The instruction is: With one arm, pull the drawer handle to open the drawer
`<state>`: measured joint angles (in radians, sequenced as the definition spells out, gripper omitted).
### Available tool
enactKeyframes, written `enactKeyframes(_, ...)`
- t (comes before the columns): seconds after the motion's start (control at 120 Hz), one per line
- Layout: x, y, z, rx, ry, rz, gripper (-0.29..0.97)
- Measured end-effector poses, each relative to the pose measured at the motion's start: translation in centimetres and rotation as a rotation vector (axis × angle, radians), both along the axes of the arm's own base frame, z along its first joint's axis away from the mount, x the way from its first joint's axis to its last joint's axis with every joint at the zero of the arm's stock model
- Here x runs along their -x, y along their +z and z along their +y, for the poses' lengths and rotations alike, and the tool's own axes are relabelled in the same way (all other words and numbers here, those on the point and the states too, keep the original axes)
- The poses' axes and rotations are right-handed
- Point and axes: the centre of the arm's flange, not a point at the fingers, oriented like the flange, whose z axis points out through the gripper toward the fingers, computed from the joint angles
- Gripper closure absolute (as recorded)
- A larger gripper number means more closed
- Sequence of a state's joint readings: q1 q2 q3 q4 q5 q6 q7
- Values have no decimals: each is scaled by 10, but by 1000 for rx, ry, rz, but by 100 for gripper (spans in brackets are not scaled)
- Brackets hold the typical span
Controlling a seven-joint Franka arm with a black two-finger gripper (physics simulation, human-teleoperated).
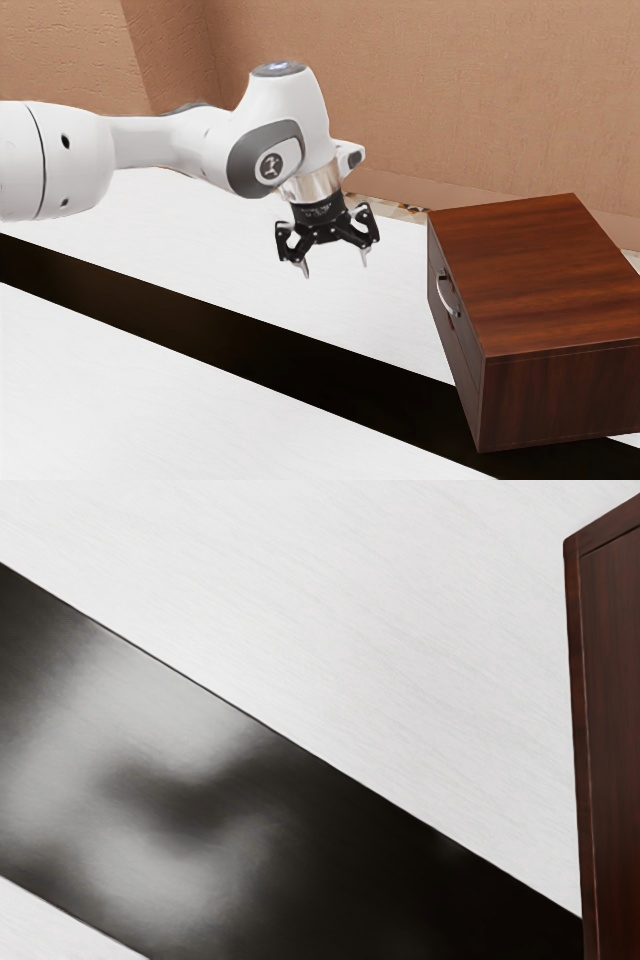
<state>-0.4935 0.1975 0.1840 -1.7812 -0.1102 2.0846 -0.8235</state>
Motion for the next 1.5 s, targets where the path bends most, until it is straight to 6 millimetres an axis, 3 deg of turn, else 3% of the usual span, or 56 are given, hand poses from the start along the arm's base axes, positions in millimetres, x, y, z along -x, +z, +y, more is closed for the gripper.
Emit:
enactKeyframes(0.217, -5, -27, -27, 4, 28, -13, 0)
enactKeyframes(0.55, -10, -26, -73, 45, 38, -64, 0)
enactKeyframes(0.917, 1, -55, -86, 105, 99, -98, 0)
enactKeyframes(1.042, 5, -55, -97, 134, 102, -130, 0)
enactKeyframes(1.35, -3, -52, -89, 148, 114, -167, 0)
enactKeyframes(1.5, -5, -65, -91, 140, 104, -160, 0)
